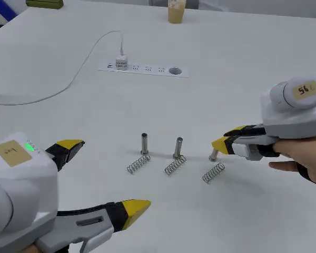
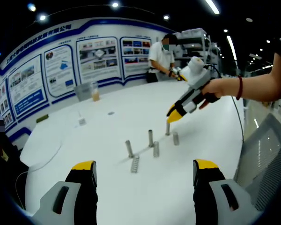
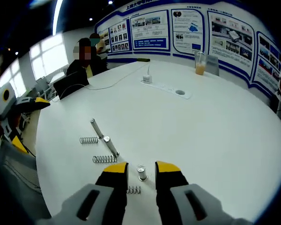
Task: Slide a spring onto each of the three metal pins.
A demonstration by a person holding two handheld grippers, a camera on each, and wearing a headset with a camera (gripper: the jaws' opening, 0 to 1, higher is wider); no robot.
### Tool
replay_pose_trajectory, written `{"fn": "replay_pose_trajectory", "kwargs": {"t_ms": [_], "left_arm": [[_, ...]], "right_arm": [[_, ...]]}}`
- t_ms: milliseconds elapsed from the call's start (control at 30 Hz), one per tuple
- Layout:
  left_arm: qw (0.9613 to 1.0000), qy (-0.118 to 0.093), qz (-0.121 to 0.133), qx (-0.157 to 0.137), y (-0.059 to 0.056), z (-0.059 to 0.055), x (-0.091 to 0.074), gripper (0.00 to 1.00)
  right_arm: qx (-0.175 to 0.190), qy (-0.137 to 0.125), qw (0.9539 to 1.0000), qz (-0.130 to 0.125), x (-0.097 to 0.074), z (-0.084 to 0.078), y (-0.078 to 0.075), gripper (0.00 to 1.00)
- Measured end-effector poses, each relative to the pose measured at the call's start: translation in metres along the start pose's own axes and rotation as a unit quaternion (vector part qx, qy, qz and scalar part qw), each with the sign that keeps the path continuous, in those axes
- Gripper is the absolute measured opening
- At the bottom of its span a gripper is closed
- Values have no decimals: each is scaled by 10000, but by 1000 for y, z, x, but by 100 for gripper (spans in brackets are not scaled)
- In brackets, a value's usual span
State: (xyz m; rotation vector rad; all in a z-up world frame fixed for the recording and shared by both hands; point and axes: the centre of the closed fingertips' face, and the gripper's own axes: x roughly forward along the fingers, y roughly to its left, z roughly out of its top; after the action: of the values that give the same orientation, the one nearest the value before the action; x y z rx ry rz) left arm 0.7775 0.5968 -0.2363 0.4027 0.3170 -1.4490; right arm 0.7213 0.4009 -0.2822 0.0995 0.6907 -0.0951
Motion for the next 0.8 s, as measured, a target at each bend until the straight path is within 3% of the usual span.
{"fn": "replay_pose_trajectory", "kwargs": {"t_ms": [200, 800], "left_arm": [[9997, 142, 178, 134, 8, -8, 6, 77], [9996, 272, -91, -26, 23, -26, 37, 62]], "right_arm": [[19, -232, 9997, 111, -8, 8, 9, 29], [-166, -826, 9953, 481, -32, 16, 41, 48]]}}
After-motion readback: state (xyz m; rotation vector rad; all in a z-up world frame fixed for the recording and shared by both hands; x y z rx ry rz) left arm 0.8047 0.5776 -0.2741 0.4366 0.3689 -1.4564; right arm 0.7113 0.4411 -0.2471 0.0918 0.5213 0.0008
